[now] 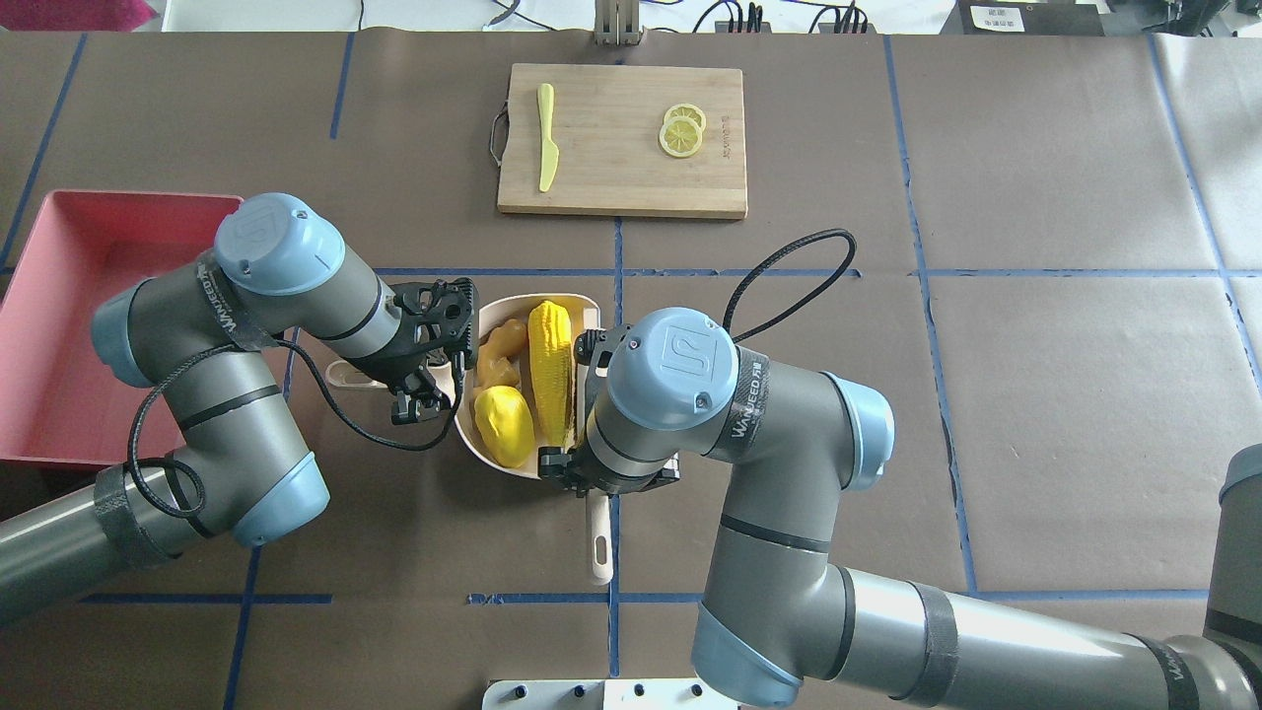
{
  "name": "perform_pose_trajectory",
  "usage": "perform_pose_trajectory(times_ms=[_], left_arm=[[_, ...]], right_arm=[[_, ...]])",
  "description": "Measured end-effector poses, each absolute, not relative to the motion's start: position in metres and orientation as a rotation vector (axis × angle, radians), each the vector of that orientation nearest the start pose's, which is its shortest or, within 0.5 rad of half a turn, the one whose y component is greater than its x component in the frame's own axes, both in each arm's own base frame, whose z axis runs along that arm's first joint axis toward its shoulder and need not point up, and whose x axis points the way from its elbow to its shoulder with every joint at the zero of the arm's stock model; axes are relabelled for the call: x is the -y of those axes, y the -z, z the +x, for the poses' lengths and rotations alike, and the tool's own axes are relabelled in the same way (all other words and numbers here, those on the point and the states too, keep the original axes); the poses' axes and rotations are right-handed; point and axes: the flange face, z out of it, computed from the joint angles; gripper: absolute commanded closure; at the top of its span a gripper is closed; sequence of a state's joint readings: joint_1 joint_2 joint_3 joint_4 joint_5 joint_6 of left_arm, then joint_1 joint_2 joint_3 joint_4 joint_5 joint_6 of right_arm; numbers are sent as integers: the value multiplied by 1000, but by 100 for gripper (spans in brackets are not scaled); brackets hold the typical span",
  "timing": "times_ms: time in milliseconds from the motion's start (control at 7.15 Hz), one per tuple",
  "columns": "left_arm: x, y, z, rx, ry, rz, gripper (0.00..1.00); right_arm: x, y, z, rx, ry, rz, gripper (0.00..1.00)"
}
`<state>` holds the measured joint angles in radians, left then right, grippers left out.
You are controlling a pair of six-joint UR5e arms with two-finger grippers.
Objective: Sweep and dump trash into bin
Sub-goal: 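Lift the brush away from the dustpan with the right gripper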
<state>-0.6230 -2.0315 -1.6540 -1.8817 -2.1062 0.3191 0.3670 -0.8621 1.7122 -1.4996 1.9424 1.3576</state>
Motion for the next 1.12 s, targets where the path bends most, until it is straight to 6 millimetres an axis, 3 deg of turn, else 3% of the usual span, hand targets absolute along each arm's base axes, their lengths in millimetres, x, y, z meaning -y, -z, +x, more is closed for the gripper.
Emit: perform_pose_trajectory(times_ms=[420,1119], left_arm=[[449,-321,483,-803,-1385,698,99],[447,-317,481,-830,-1334,692,99]], right_arm=[[332,-168,-572,906,4,-83,100],[365,-210,-537,828,-9,-65,100]])
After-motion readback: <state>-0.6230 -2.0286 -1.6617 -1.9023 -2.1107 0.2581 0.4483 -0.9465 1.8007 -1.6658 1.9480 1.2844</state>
